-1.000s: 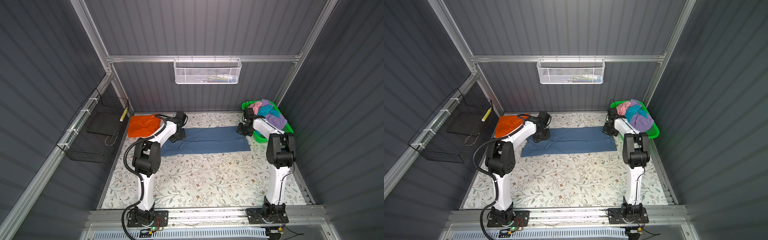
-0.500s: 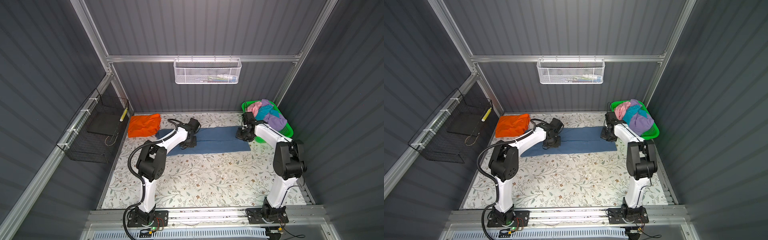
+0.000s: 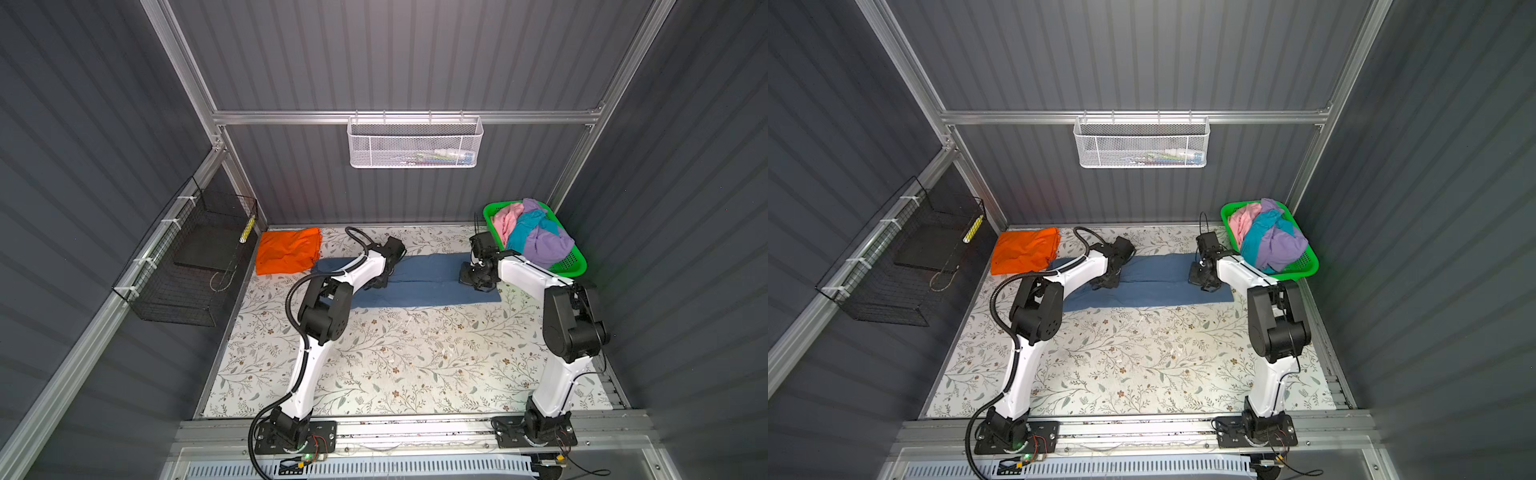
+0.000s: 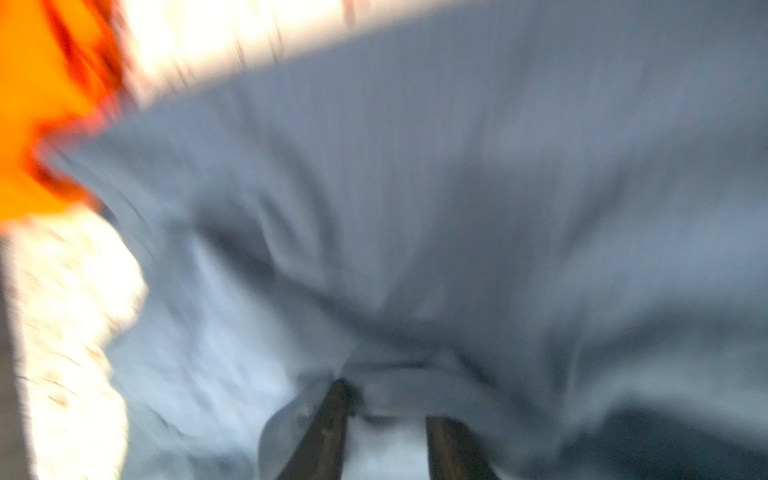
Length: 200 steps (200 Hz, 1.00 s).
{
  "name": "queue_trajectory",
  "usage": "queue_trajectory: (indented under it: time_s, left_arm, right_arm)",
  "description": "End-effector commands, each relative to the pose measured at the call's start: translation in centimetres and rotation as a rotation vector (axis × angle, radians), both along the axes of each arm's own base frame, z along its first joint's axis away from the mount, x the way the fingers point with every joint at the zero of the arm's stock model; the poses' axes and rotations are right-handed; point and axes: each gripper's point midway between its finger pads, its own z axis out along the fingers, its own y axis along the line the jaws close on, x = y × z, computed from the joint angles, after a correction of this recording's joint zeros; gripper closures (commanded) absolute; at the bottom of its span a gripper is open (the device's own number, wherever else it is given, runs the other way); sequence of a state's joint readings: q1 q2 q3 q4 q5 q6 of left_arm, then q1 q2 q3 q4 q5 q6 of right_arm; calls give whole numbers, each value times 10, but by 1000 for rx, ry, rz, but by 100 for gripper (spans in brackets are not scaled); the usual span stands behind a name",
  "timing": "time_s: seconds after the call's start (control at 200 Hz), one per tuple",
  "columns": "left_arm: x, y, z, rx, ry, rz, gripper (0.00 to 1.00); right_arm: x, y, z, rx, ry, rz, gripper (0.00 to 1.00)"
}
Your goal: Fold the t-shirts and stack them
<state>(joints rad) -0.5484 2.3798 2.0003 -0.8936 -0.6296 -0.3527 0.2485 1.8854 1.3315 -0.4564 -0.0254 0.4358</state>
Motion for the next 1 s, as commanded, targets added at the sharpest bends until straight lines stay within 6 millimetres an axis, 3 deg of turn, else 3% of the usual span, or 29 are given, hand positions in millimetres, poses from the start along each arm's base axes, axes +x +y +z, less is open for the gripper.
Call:
queue_trajectory:
  time_s: [0.0, 0.11, 0.205, 0.315, 0.385, 0.53, 0.615, 0.706, 0.781, 0.836, 0.911, 0.996]
  left_arm:
    - [47, 1, 42, 162, -141, -69, 65]
    - [79, -28, 74, 91, -241, -125, 59]
    - [86, -37, 97, 57, -296, -143, 56]
    - [70, -31, 112, 29, -291, -142, 56]
    - [47, -22, 114, 3, -260, -134, 63]
    - [-5, 3, 103, -59, -190, -87, 78]
    - [-31, 11, 88, -142, -133, -65, 100]
    - [-48, 3, 67, -257, -89, -74, 100]
    - [-55, 4, 46, -295, -37, -39, 89]
    - [-58, 7, 33, -306, -9, -16, 87]
    - [-57, 14, 17, -315, 13, 22, 98]
    - [-53, 25, 7, -324, 11, 61, 100]
  right_arm:
    - [-5, 1, -10, 39, 19, -13, 99]
    - [-9, 5, -13, 68, 31, -15, 99]
    - [-14, 9, -13, 98, 31, -17, 98]
    - [-20, 18, -14, 123, 44, 4, 98]
    - [-22, 31, -13, 134, 46, 36, 98]
    - [-19, 68, -12, 126, 32, 143, 100]
    - [-12, 85, -16, 117, 26, 177, 100]
    - [-6, 92, -26, 99, 47, 178, 100]
    - [-8, 92, -39, 73, 79, 175, 100]
    - [-12, 89, -48, 48, 106, 176, 100]
    - [-22, 84, -60, 25, 151, 177, 100]
    - [-33, 74, -70, -15, 178, 164, 100]
